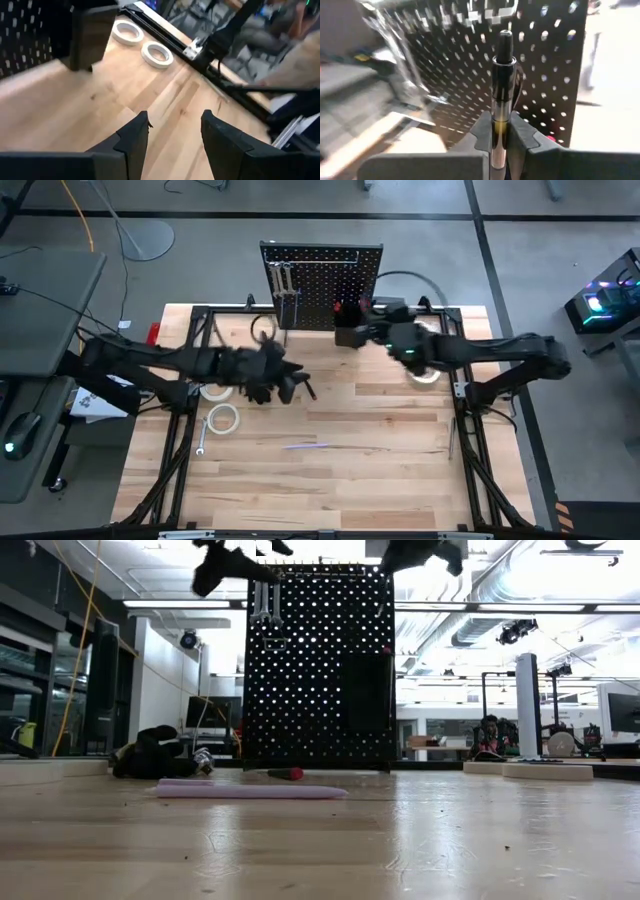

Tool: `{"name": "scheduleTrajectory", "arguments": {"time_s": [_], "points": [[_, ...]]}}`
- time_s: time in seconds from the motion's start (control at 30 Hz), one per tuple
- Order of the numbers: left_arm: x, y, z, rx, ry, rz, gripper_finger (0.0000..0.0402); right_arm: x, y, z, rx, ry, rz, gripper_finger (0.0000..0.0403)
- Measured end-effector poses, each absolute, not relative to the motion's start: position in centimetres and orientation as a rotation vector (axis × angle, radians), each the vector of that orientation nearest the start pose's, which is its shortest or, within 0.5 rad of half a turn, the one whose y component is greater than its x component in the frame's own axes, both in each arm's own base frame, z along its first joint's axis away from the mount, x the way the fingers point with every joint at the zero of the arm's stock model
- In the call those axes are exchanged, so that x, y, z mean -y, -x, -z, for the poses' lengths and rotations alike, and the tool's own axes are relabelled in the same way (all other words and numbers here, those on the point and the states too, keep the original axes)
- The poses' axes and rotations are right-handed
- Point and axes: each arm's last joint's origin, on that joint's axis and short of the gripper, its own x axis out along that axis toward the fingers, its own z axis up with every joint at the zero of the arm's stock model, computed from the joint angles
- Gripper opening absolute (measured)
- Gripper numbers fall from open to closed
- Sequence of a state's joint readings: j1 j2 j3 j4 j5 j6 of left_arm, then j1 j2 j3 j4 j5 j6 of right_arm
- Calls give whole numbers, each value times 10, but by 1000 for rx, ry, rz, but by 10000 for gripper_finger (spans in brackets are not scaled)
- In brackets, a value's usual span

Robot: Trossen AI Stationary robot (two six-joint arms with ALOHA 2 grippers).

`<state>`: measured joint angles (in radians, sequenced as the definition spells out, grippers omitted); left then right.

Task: Hang tools onto peg board
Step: Put the black pen into the black bin on the pegboard

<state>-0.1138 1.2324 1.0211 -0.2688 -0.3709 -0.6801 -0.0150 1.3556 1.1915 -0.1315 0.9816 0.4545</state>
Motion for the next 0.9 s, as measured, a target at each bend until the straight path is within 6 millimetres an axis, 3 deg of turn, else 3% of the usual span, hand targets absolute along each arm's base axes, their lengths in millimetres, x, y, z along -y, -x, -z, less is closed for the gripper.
{"name": "scheduleTrajectory", "arguments": {"time_s": [0.17,0.3,0.4,0.57,0.77,0.9], "points": [[37,-253,-290,-252,670,-403,164,53,-321,-339,-89,-149,1070,13],[45,-243,-286,-222,699,-409,164,69,-336,-308,-194,-102,1130,13],[50,-238,-290,-210,694,-406,164,77,-340,-299,-191,-123,1178,20],[53,-232,-292,-221,673,-408,164,80,-345,-283,-297,-125,1083,95],[52,-228,-290,-259,643,-420,165,65,-342,-293,-276,-92,1084,193],[51,-227,-288,-278,634,-425,165,53,-332,-307,-268,-82,1066,231]]}}
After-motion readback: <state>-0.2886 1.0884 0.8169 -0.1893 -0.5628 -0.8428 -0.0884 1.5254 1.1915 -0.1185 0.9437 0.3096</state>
